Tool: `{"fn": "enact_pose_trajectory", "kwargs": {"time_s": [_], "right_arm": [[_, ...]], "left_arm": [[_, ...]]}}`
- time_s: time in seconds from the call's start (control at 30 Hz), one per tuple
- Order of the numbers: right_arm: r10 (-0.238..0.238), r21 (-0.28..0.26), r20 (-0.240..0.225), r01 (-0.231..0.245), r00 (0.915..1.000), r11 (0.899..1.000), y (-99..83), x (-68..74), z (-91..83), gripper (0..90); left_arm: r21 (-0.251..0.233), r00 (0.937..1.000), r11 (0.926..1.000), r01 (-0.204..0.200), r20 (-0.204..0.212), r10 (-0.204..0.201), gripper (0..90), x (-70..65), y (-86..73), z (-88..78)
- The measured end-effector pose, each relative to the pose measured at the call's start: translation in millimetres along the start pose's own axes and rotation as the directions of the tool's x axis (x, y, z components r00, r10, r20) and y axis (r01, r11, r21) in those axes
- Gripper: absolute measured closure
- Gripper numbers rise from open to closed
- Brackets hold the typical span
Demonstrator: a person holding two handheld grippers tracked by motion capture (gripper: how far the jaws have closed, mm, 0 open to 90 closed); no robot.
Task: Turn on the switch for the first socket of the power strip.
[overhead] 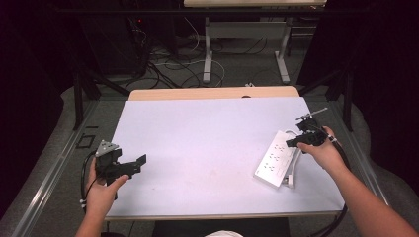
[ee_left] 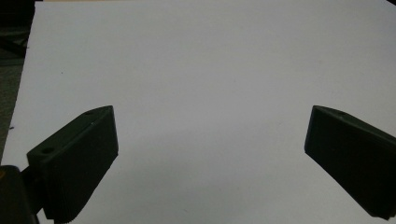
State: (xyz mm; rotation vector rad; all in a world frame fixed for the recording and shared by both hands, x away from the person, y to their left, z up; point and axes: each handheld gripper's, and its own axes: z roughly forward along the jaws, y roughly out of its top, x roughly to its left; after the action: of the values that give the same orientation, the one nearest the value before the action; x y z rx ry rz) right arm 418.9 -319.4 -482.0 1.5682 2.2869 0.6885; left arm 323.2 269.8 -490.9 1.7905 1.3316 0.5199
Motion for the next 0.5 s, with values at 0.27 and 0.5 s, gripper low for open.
{"fn": "enact_pose_trajectory", "kwargs": {"time_s": [0.27,0.5], "right_arm": [[0.006,0.034,0.002,-0.006,1.0,0.999,1.0,2.2,4.5,60.2],[0.006,0.056,0.036,-0.008,0.9994,0.998,1.9,5.0,8.0,70.1]], "left_arm": [[0.0,1.0,1.0,0.0,0.0,0.0,2.9,0.6,-0.1,-0.1],[0.0,1.0,1.0,0.001,-0.001,-0.001,3.0,1.1,-0.2,-0.1]]}}
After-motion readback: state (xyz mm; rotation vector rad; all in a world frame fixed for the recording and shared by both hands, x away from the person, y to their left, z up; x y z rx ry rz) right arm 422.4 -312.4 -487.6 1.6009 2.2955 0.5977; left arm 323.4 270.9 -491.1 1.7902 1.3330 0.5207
